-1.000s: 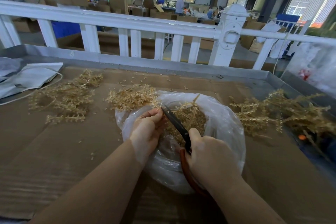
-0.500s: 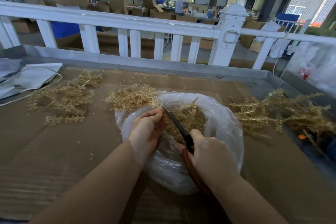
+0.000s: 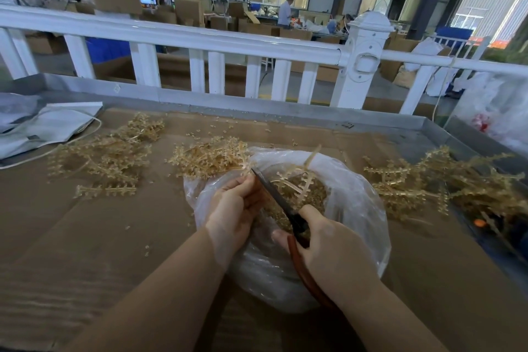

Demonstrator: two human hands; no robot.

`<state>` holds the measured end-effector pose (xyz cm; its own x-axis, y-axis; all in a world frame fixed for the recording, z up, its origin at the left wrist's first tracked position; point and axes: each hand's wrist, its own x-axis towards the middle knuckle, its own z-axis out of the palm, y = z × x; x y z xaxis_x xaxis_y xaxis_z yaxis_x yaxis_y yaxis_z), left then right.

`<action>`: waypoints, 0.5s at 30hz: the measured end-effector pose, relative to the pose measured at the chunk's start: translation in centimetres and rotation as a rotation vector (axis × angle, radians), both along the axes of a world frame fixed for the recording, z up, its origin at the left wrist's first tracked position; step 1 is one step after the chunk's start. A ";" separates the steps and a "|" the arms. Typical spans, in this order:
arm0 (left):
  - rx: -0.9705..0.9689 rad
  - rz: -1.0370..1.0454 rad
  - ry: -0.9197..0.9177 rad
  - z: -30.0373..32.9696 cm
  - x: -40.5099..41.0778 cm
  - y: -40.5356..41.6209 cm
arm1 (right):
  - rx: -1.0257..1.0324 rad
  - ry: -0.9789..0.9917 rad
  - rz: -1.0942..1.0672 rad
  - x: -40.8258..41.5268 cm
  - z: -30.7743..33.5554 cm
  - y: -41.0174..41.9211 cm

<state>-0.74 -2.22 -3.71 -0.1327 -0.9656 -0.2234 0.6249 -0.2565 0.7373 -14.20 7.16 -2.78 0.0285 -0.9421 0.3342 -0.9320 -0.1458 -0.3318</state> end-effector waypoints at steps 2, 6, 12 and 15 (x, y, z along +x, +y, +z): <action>-0.014 -0.003 0.012 -0.1 0.0 0.0 | 0.018 -0.029 -0.004 -0.1 0.0 0.0; -0.040 0.001 0.016 -0.3 0.0 0.0 | 0.029 -0.017 -0.007 -0.3 0.2 0.0; -0.097 -0.021 -0.019 -0.4 -0.1 0.1 | 0.014 0.047 -0.017 -0.5 0.1 -0.2; -0.095 -0.014 -0.003 -0.4 -0.1 0.2 | -0.001 0.061 -0.016 -0.5 -0.1 -0.4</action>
<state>-0.86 -2.05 -4.13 -0.1462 -0.9805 -0.1316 0.6193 -0.1944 0.7607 -14.73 6.77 -2.86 0.0338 -0.9422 0.3334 -0.9527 -0.1312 -0.2742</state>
